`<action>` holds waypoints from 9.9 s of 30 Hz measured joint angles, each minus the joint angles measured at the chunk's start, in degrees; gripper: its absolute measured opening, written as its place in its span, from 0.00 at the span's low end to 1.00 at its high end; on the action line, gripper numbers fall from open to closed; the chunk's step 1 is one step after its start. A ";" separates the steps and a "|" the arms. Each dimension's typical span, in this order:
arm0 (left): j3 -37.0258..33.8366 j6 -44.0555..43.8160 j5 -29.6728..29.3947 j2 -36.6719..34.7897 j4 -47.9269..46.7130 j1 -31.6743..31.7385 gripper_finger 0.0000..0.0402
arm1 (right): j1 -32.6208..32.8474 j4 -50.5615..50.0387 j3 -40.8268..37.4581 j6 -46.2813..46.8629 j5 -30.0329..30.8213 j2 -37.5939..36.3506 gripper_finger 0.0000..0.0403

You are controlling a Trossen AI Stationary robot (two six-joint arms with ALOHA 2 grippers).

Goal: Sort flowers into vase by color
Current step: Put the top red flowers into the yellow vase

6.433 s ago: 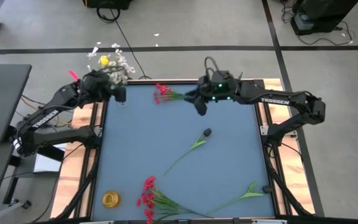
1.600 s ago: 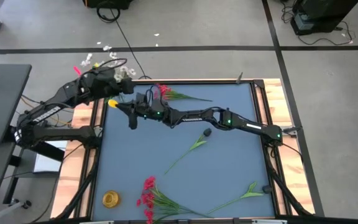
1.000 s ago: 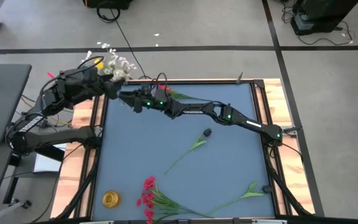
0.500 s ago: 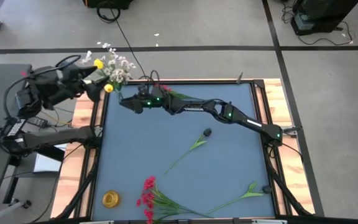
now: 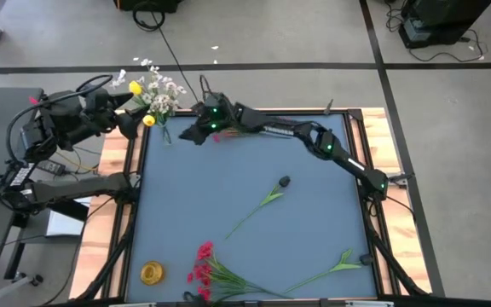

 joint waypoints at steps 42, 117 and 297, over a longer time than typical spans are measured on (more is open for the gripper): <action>-17.94 -21.14 -1.62 7.11 11.32 -13.91 0.96 | -14.30 -46.66 -21.64 -44.86 23.38 -8.03 0.18; -18.03 1.03 4.19 32.48 61.97 -23.94 0.06 | 10.79 29.79 -76.39 -26.41 15.24 -64.47 0.13; -52.87 -13.56 2.93 -3.77 58.04 -95.35 0.60 | 4.65 -0.23 -74.95 -36.65 14.40 -95.19 0.36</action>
